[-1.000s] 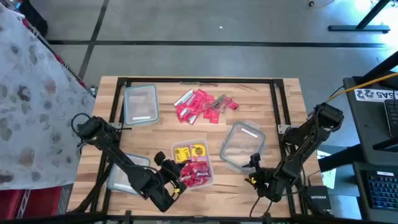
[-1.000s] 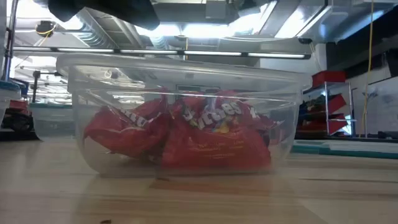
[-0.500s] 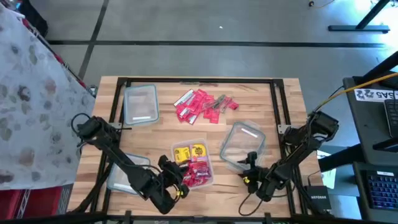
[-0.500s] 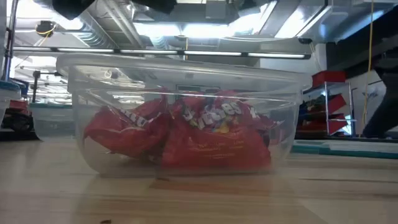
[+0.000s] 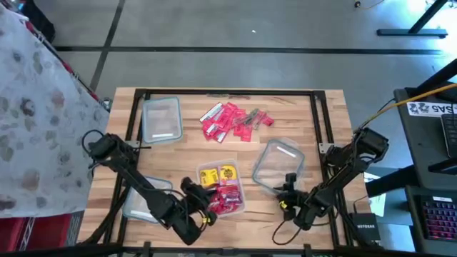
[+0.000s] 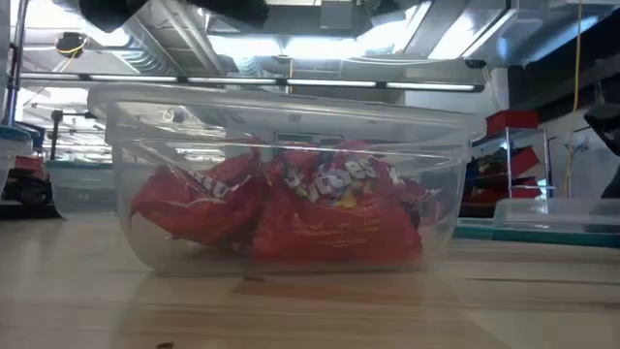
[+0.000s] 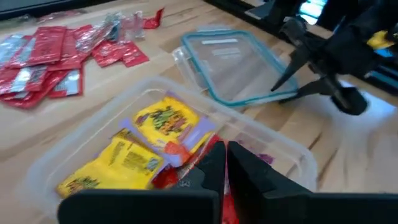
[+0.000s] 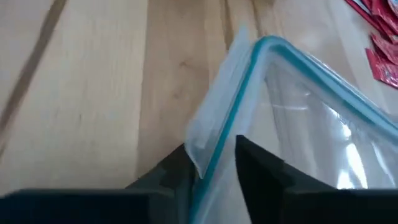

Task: Sort candy
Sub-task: Close the right transparent bin

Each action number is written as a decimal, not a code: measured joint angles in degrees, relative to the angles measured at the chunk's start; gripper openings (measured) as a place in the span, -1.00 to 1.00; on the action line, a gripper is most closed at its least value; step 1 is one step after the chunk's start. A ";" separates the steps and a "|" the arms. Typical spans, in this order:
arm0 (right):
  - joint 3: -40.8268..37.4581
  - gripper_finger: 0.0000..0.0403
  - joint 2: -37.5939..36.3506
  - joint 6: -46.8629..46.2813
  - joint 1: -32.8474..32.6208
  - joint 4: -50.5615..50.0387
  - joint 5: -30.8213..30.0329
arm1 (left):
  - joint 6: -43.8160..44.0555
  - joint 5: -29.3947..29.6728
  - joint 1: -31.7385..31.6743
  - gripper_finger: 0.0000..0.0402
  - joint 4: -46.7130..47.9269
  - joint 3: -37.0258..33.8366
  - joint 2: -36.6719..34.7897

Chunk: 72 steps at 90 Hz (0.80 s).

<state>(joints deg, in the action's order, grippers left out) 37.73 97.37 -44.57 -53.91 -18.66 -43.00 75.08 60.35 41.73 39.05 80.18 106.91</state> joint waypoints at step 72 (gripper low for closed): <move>19.42 -0.99 -6.09 2.82 -0.07 -31.16 -13.25 | 32.86 -20.42 5.43 -1.00 22.46 -4.66 2.87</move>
<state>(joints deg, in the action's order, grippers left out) 57.15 91.29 -41.75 -53.98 -49.82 -56.26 107.94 39.93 47.16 61.50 75.53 109.78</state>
